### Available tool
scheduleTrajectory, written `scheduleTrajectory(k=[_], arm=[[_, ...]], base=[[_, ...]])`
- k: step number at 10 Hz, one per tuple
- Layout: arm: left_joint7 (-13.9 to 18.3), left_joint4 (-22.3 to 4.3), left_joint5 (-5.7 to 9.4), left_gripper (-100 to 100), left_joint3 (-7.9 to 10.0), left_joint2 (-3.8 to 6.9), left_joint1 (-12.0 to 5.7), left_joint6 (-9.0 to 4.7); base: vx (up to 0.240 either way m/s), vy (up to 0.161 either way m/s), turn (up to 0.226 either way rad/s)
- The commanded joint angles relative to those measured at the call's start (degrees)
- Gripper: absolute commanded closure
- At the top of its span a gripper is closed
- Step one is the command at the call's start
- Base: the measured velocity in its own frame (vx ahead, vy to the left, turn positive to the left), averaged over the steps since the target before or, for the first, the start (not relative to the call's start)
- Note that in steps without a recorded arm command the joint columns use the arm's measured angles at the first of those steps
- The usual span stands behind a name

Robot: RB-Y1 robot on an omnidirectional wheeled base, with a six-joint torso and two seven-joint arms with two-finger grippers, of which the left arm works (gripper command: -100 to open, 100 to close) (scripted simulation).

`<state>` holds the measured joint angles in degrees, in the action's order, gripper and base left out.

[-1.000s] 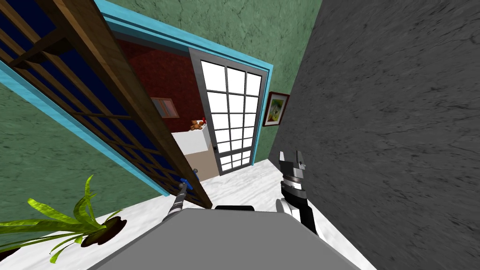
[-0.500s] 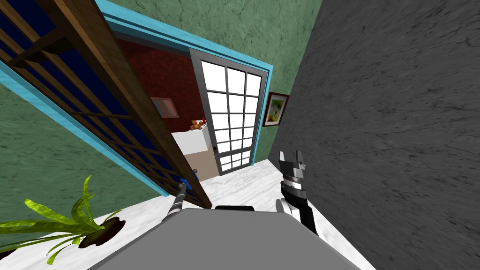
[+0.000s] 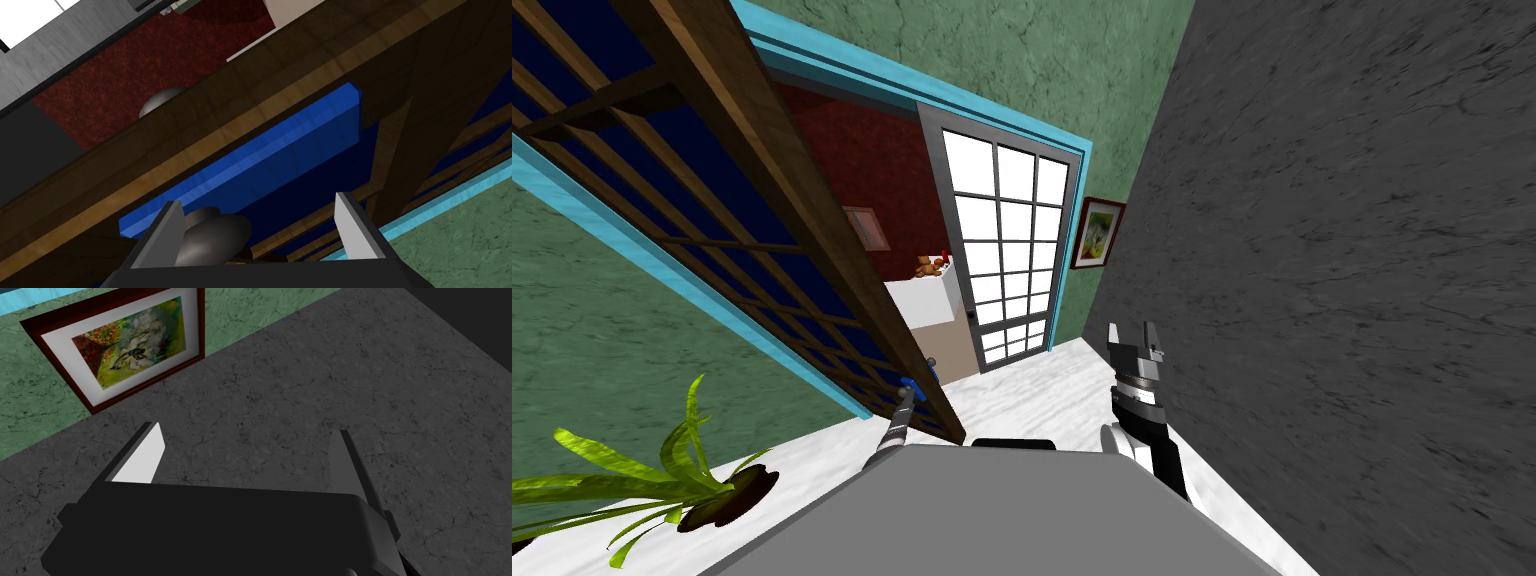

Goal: Pull the door open

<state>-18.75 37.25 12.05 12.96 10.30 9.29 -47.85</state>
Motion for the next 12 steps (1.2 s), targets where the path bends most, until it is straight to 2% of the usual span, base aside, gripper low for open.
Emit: scheduleTrajectory(k=[1,4,5,6,7,11,12], arm=[[2.8,-0.1,0.81,100,0.06,0.39,0.21,0.46],[6.0,0.0,1.30,100,-0.81,0.63,-0.13,0.36],[6.0,0.0,1.30,100,-0.81,0.63,-0.13,0.36],[7.7,0.0,1.56,100,-1.27,0.75,-0.30,0.30],[7.7,0.0,1.56,100,-1.27,0.75,-0.30,0.30],[13.1,0.0,2.45,100,-2.87,1.19,-0.91,0.11],[13.4,0.0,2.45,100,-2.87,1.19,-0.91,0.11]], base=[[-0.049,0.032,-0.063],[-0.043,0.024,-0.042],[-0.033,0.022,-0.027],[-0.037,0.030,-0.047],[-0.033,0.023,-0.029],[-0.055,0.032,-0.056],[-0.036,0.018,-0.035]])
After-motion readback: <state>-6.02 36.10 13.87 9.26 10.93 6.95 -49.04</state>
